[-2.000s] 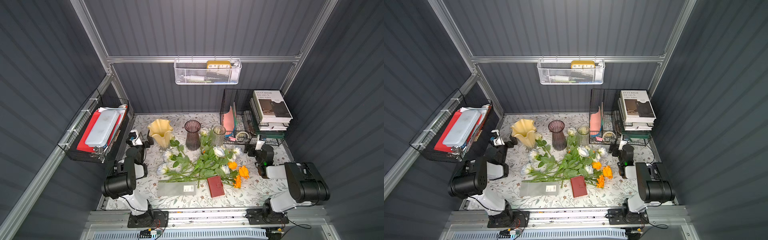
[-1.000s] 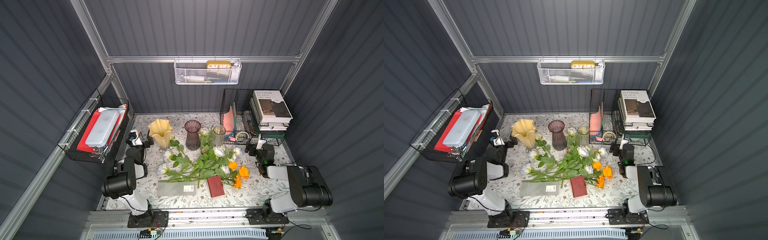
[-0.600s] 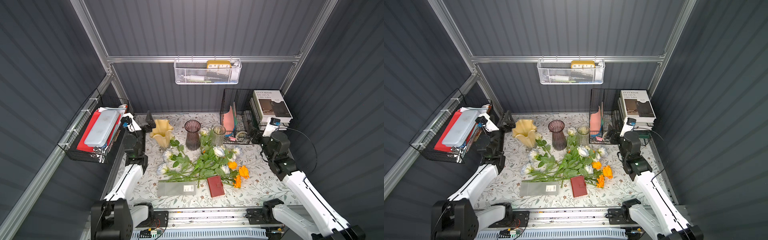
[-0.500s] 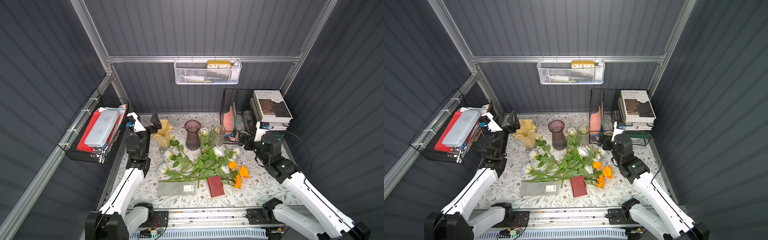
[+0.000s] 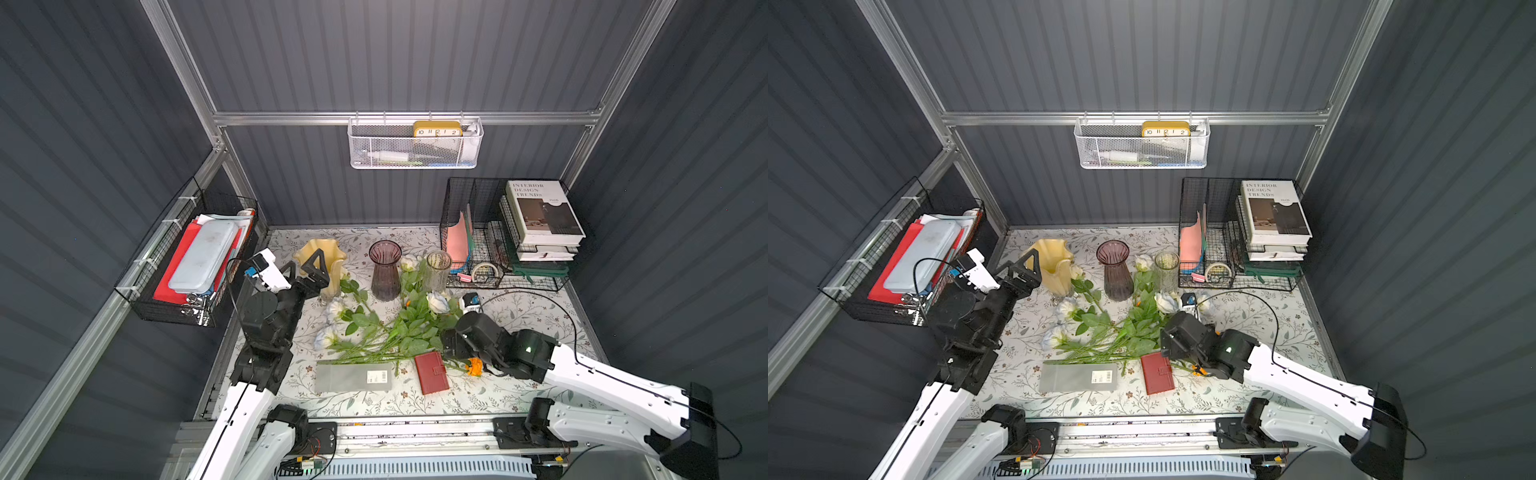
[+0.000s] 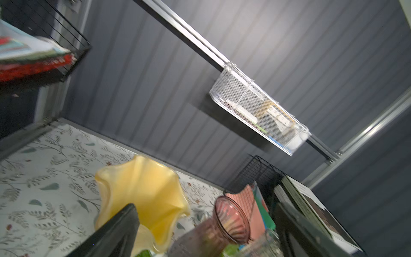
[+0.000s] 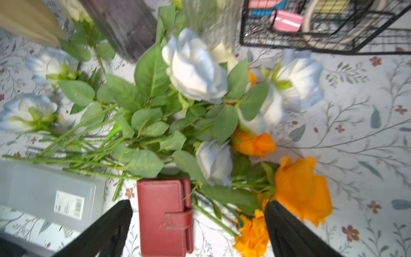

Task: Arrange the flowers in different vases according to their colors
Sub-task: Move the distractor to the center of the board.

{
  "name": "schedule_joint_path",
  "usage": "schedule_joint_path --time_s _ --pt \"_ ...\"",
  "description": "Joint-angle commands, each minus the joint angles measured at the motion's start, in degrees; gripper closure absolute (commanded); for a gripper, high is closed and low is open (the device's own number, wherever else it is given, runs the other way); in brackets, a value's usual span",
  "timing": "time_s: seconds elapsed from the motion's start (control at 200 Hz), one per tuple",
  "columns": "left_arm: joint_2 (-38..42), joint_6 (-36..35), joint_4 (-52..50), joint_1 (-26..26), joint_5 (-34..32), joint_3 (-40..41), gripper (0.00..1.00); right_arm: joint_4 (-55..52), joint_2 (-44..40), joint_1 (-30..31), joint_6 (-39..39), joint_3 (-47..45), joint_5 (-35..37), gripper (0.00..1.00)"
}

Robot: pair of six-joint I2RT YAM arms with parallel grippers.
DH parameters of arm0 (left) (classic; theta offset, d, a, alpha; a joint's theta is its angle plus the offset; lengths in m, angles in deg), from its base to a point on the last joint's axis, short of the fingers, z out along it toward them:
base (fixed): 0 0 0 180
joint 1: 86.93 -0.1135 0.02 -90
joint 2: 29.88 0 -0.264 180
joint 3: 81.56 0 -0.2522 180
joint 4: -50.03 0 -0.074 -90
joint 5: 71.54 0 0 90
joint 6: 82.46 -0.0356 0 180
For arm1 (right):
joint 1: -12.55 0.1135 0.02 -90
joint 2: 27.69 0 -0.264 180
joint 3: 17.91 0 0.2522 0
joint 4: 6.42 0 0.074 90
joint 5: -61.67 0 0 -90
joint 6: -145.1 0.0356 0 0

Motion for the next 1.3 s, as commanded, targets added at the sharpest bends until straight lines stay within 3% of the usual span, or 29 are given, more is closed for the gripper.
schedule_joint_path --time_s 0.0,0.09,0.165,0.3,0.37,0.42,0.605,0.71,0.851,1.026,1.136,1.296 --pt "2.4 6.0 -9.9 2.8 4.6 -1.2 0.01 -9.0 2.3 6.1 11.2 2.2 4.1 0.02" --pt "2.2 8.7 -10.2 6.2 6.5 0.3 0.01 -11.8 4.5 9.1 16.1 1.7 4.1 0.02" --pt "0.2 10.9 -8.5 12.1 4.6 1.5 0.01 -13.8 5.4 10.4 19.7 0.8 4.0 0.02" --pt "-10.5 13.6 -8.5 31.4 -11.4 -2.6 0.01 -13.6 4.0 10.8 22.6 -1.9 3.8 0.02" --pt "-18.7 17.9 -14.9 43.1 -23.3 -7.9 0.01 -14.5 3.3 10.9 23.7 -2.4 3.1 0.02" --pt "-24.7 22.5 -20.3 48.3 -28.3 -11.4 0.01 -15.0 3.3 11.0 24.1 -2.6 2.6 0.02" --pt "-40.1 39.3 -22.7 61.6 -28.8 -14.6 0.02 -16.5 6.6 13.5 26.0 -2.1 0.6 0.02" --pt "-43.2 47.7 -21.3 64.9 -27.9 -12.9 0.06 -17.4 7.8 15.8 28.3 -1.7 1.0 0.02" --pt "-41.7 52.8 -15.0 66.4 -25.9 -7.2 0.15 -16.4 8.1 17.6 29.8 -2.6 0.1 0.03" --pt "-38.1 58.5 -19.3 67.0 -27.4 -4.0 0.2 -16.7 7.8 18.5 31.1 -3.3 0.4 0.03" --pt "-34.8 65.1 -20.5 66.9 -27.4 0.0 0.29 -16.7 7.0 18.6 32.2 -4.4 0.3 0.03" --pt "-29.5 65.8 -17.6 66.8 -26.4 5.7 0.39 -14.2 6.7 18.5 32.0 -6.2 1.5 0.03"
